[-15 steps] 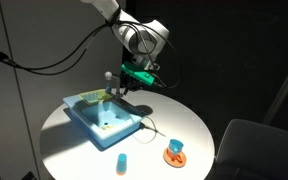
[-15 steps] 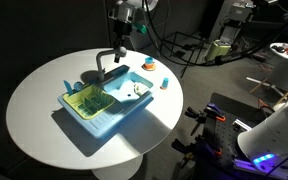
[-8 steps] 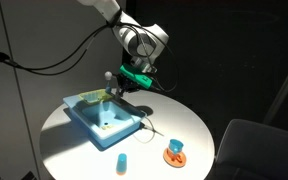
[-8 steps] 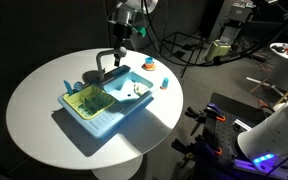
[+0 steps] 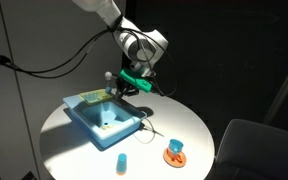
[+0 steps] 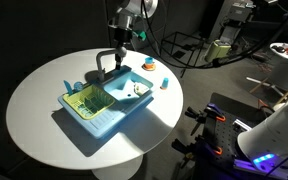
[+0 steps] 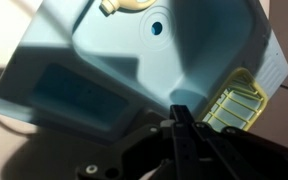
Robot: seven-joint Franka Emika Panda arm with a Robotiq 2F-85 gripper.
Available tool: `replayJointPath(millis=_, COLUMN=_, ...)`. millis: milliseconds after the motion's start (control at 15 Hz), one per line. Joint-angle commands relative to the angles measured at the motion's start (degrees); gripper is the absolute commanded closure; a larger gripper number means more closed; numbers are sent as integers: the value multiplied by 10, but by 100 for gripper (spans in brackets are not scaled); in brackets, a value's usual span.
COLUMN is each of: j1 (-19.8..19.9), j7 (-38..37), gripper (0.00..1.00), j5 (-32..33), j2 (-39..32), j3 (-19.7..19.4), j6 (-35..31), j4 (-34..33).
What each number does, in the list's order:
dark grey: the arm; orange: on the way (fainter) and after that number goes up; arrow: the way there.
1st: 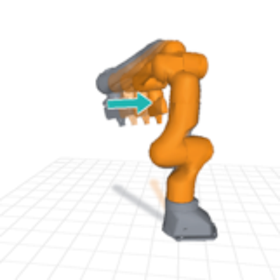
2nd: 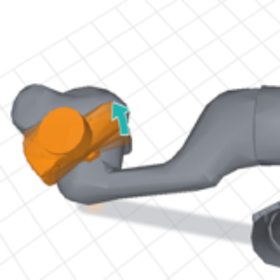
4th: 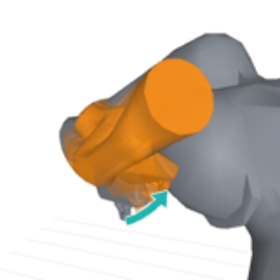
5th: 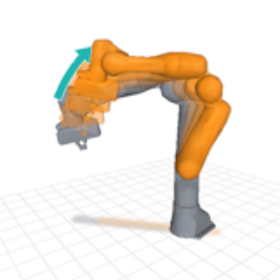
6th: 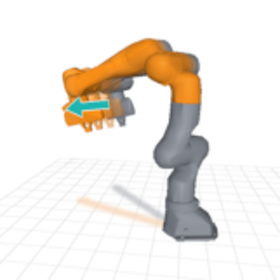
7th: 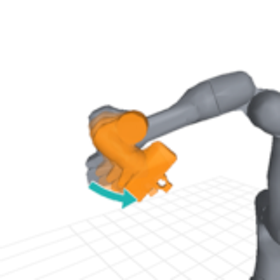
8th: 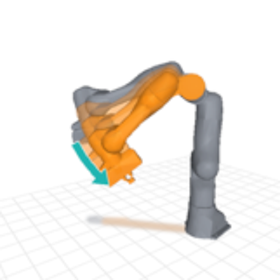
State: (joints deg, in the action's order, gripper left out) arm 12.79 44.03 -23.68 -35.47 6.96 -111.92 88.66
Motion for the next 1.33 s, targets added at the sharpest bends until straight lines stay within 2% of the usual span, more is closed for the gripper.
replayJointPath(millis=0, j1=7, j7=26, gripper=100, j5=-13, j2=-2, j3=8, j6=10, j4=-4)
replayJointPath(millis=1267, j1=-4, j7=23, gripper=100, j5=-5, j2=-34, j3=9, j6=18, j4=-50)
